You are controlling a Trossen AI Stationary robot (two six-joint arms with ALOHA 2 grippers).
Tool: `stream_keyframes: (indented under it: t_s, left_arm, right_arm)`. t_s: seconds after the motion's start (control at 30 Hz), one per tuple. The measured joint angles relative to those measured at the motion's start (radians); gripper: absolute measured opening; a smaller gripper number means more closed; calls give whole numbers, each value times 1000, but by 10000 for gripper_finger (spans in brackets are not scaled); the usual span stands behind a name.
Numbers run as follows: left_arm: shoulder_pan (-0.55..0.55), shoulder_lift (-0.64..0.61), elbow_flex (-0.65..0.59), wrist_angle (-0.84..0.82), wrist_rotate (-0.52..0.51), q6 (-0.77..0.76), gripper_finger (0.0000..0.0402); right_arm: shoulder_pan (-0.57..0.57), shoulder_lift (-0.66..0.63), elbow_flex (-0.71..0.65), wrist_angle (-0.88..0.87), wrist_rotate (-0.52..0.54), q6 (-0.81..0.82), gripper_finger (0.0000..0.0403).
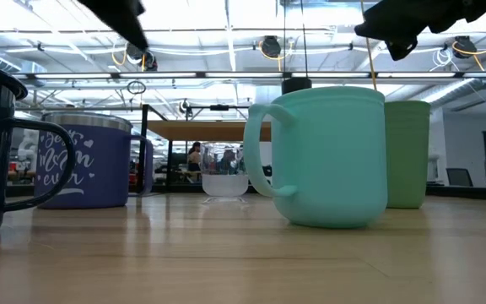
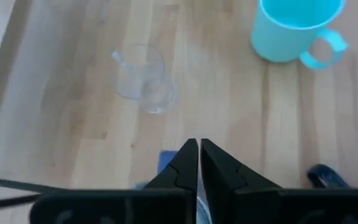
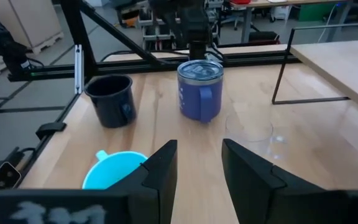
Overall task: Stack small to large cups/mugs on shelf
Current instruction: Put the blue mug on the shelf
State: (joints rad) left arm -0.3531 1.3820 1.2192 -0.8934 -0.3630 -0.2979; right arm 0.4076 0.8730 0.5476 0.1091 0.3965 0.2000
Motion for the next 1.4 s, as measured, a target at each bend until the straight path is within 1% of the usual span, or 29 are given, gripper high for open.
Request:
stream_keyframes:
  t_s: [0.13, 0.2, 0.33, 0.43, 0.6, 0.87, 1.07, 1.13, 1.23, 1.4]
  left_arm:
    - [31, 87, 132, -67, 8, 83, 23]
    - [43, 135, 184, -135, 19, 108, 30]
    - [66, 206, 272, -181, 28, 158, 72]
    - [87, 236, 300, -205, 71, 168, 111]
    - [115, 249, 302, -228, 128, 193, 160]
    - [136, 249, 302, -272, 157, 171, 204]
    - [152, 249, 272, -258, 157, 147, 254]
    - [159, 249, 260, -255, 154, 145, 268]
    - [170, 249, 245, -255, 155, 139, 282]
    - [210, 255, 223, -255, 180, 138, 285]
  right_arm:
    - [0, 0, 0, -10, 0, -3, 116]
    - [0, 0, 0, -10, 0, -3, 116]
    - [0, 0, 0, -12, 0, -29, 116]
    - [0, 0, 0, -13, 0, -53, 116]
    - [0, 0, 0, -18, 0, -94, 116]
    - [-3, 0, 0, -10, 7, -172, 116]
    - [-2, 0, 0, -6, 138, -241, 116]
    - [-2, 0, 0, -4, 160, -265, 116]
    - [-2, 0, 0, 4, 165, -273, 116]
    - [-2, 0, 0, 15, 166, -273, 116]
